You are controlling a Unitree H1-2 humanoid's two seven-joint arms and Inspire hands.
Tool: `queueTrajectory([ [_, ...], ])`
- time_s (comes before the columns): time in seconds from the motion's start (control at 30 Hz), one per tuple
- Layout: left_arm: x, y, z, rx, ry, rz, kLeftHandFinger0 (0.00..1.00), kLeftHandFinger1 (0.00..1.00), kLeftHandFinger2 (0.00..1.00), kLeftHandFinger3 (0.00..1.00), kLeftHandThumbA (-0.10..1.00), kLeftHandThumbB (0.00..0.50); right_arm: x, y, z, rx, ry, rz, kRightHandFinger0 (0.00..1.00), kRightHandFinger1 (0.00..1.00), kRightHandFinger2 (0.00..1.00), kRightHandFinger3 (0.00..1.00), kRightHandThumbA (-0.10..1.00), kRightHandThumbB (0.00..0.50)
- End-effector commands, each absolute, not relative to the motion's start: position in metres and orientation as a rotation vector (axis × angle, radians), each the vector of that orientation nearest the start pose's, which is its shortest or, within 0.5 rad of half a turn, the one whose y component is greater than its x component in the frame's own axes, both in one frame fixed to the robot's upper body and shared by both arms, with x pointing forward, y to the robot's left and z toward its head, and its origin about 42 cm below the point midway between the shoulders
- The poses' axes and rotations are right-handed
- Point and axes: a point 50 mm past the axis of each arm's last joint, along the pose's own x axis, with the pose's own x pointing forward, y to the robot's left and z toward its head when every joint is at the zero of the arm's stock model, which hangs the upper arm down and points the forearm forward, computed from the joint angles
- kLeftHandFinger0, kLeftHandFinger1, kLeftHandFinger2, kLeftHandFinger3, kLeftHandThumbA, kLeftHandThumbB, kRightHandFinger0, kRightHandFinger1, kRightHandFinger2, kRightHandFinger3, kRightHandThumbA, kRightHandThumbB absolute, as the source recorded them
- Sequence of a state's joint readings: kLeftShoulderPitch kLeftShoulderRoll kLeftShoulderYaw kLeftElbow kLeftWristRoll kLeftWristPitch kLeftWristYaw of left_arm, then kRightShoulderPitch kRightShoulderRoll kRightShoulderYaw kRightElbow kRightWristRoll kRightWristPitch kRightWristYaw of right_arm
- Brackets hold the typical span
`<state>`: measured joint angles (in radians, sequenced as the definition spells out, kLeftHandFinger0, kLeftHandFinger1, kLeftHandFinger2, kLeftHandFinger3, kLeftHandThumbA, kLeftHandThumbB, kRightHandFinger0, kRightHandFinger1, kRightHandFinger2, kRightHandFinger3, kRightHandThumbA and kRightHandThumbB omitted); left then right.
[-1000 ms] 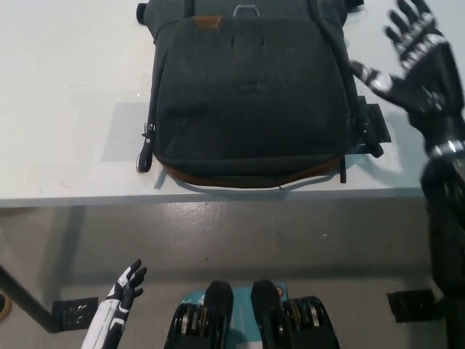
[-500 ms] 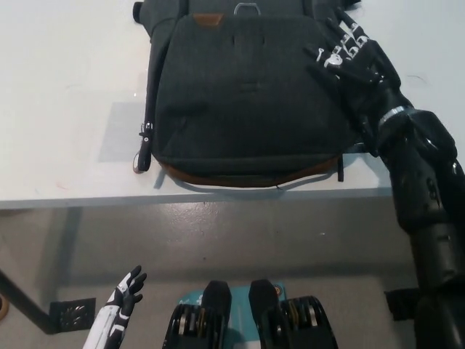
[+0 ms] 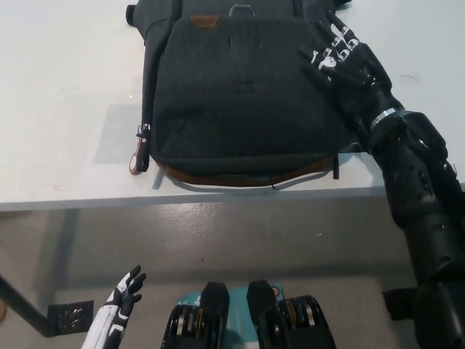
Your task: A bag is kept in the middle of the table with its flap loosely closed and the robot uses its right hand to adjust it and opens it
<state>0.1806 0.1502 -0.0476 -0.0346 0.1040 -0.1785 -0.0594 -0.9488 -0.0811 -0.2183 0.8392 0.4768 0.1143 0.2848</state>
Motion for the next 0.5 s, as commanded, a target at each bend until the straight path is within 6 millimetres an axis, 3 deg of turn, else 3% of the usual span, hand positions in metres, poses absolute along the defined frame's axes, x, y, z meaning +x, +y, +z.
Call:
queueTrajectory([
  [0.0, 0.222, 0.253, 0.083, 0.259, -0.081, -0.120, 1.00, 1.00, 1.00, 1.00, 1.00, 0.133, 0.542, -0.161, 0.265, 0.515, -0.057, 0.448, 1.00, 1.00, 1.00, 1.00, 1.00, 0.335],
  [0.1, 0.223, 0.254, 0.084, 0.264, -0.080, -0.119, 1.00, 1.00, 1.00, 1.00, 1.00, 0.132, 0.540, -0.162, 0.265, 0.506, -0.057, 0.456, 1.00, 1.00, 1.00, 1.00, 1.00, 0.328],
  [0.13, 0.224, 0.254, 0.084, 0.266, -0.081, -0.122, 1.00, 1.00, 1.00, 1.00, 1.00, 0.125, 0.540, -0.163, 0.265, 0.504, -0.052, 0.457, 1.00, 1.00, 1.00, 1.00, 1.00, 0.356],
  [0.3, 0.226, 0.255, 0.084, 0.262, -0.077, -0.119, 1.00, 1.00, 1.00, 1.00, 1.00, 0.124, 0.538, -0.161, 0.269, 0.539, -0.041, 0.484, 1.00, 1.00, 1.00, 1.00, 0.98, 0.370],
  [0.47, 0.226, 0.255, 0.083, 0.269, -0.074, -0.116, 1.00, 1.00, 1.00, 1.00, 1.00, 0.122, 0.537, -0.139, 0.279, 0.564, -0.023, 0.553, 1.00, 1.00, 1.00, 1.00, 0.97, 0.354],
])
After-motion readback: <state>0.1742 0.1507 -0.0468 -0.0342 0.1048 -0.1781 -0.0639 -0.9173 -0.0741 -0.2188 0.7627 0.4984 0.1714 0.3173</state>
